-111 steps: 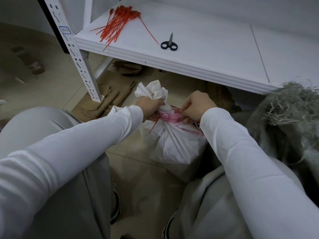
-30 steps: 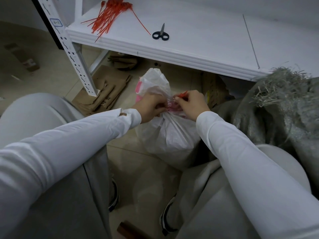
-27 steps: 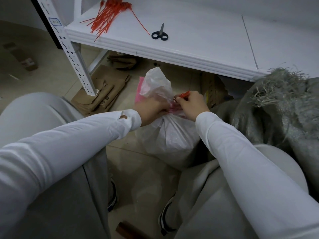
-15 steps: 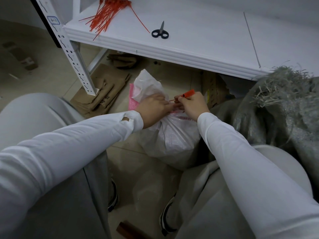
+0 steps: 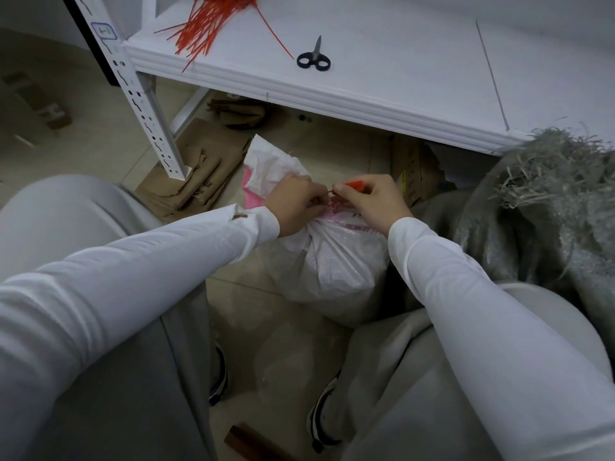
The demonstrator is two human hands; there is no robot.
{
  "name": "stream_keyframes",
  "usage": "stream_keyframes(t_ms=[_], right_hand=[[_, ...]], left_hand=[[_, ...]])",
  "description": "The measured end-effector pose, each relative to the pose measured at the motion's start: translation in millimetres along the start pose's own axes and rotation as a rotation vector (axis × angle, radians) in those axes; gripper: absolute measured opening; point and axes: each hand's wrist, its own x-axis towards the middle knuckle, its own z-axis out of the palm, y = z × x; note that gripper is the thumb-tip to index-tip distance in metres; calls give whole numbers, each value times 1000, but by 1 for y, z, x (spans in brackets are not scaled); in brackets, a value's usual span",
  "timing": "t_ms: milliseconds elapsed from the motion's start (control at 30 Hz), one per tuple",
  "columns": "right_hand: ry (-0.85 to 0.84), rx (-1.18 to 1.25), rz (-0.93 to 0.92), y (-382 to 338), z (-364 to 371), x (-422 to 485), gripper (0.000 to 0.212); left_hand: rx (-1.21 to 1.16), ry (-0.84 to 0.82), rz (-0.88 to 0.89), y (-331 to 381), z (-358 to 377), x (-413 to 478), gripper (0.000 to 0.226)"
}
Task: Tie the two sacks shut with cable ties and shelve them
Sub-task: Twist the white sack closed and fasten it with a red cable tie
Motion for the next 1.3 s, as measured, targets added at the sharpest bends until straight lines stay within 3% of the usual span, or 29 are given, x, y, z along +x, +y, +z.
stream_keyframes(t_ms=[367,633,800,1300], right_hand=[[-40,61,132,-10,-6,-3,32],[-112,44,164,-14,-27,-2,19],[-63,-12,147,-17,-36,-3,10],[-248,-5,210,-22,-39,12,16]], left_hand=[[-236,37,-62,3,0,-4,11],[-366,58,-133,9,0,-2,7],[-402,18,-120,17,-2,-3,8],[-540,-55,-253,23,-9,4,12]])
